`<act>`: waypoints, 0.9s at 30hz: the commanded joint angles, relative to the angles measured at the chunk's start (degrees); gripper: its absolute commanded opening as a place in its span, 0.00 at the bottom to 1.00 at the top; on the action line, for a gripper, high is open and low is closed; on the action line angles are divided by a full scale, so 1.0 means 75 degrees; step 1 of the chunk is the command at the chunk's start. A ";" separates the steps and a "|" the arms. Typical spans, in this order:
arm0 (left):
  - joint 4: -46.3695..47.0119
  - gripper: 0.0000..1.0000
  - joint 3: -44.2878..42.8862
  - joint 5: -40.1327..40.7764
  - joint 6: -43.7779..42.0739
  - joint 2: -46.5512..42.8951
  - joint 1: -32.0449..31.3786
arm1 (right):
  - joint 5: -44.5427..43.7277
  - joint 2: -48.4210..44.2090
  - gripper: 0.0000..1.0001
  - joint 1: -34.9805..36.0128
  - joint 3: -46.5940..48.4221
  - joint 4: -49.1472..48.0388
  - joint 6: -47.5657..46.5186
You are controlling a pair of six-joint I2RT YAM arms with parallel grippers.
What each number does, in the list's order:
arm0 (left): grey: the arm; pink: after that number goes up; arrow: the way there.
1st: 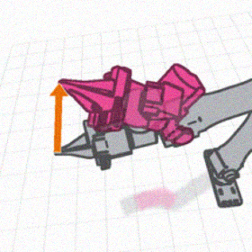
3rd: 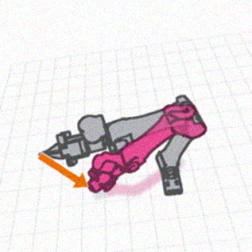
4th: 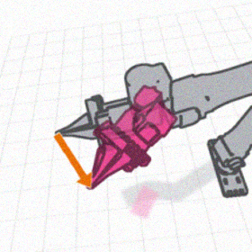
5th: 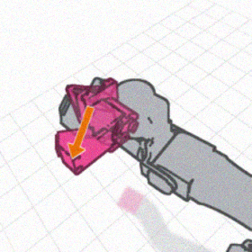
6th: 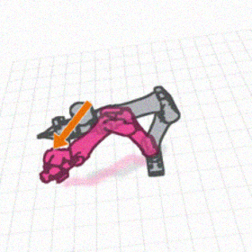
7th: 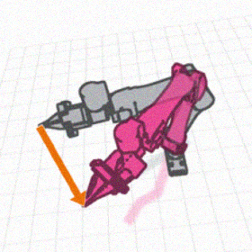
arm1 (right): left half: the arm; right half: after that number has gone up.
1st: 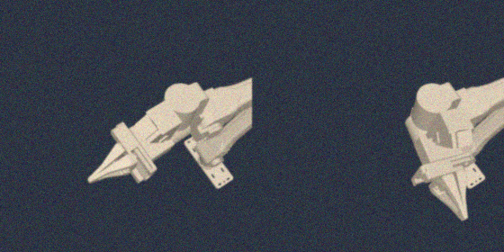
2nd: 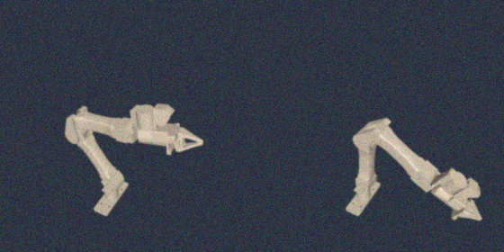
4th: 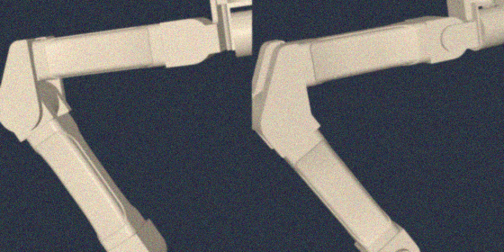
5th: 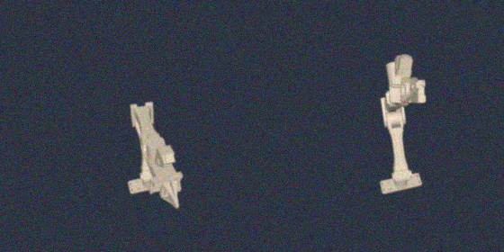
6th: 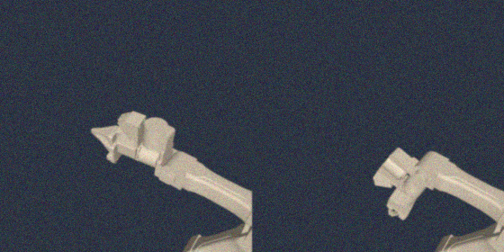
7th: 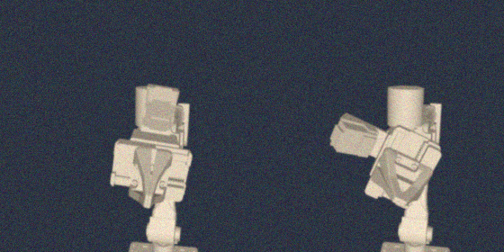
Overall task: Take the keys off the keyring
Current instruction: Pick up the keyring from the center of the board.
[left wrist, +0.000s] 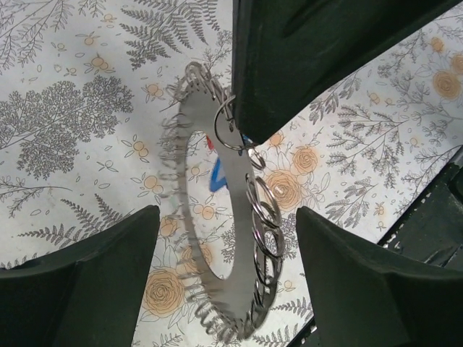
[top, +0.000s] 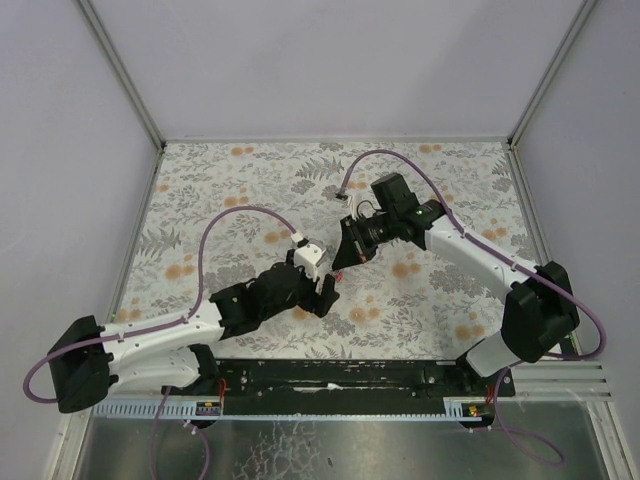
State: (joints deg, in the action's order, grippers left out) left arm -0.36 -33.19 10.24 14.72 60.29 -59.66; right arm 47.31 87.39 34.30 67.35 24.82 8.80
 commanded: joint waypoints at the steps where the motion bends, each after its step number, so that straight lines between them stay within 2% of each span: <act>1: 0.0540 0.73 -0.0074 0.0320 0.0114 0.0177 -0.0035 | 0.0406 -0.0054 0.00 -0.0088 0.0583 -0.0188 0.0432; 9: 0.0607 0.53 0.0240 0.0703 -0.0290 -0.0445 -0.0033 | 0.0498 -0.0161 0.00 -0.0144 0.0604 -0.0220 0.0481; 14: 0.0519 0.35 0.0098 0.0718 -0.0541 -0.0496 -0.0024 | 0.0812 -0.0200 0.00 -0.0153 0.0591 -0.0362 0.0734; 16: 0.0515 0.35 0.0057 0.0703 -0.0562 -0.0473 -0.0026 | 0.0929 -0.0245 0.00 -0.0167 0.0573 -0.0460 0.0877; 19: 0.0559 0.50 0.0016 0.0641 -0.0559 -0.0443 -0.0023 | 0.1067 -0.0297 0.00 -0.0233 0.0551 -0.0600 0.1069; 21: 0.0611 0.51 0.0035 0.0582 -0.0588 -0.0434 -0.0026 | 0.1184 -0.0308 0.00 -0.0269 0.0556 -0.0667 0.1171; 22: 0.0627 0.50 0.0036 0.0576 -0.0616 -0.0428 -0.0027 | 0.1232 -0.0309 0.00 -0.0273 0.0561 -0.0682 0.1181; 27: 0.0606 0.30 0.0056 0.0386 -0.0832 -0.0490 -0.0026 | 0.1315 -0.0358 0.00 -0.0348 0.0553 -0.0661 0.1141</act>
State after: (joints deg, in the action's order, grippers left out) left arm 0.86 -32.10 13.87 10.70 57.14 -59.66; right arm 53.39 87.37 32.38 69.25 22.35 16.05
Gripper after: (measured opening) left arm 0.370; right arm 0.017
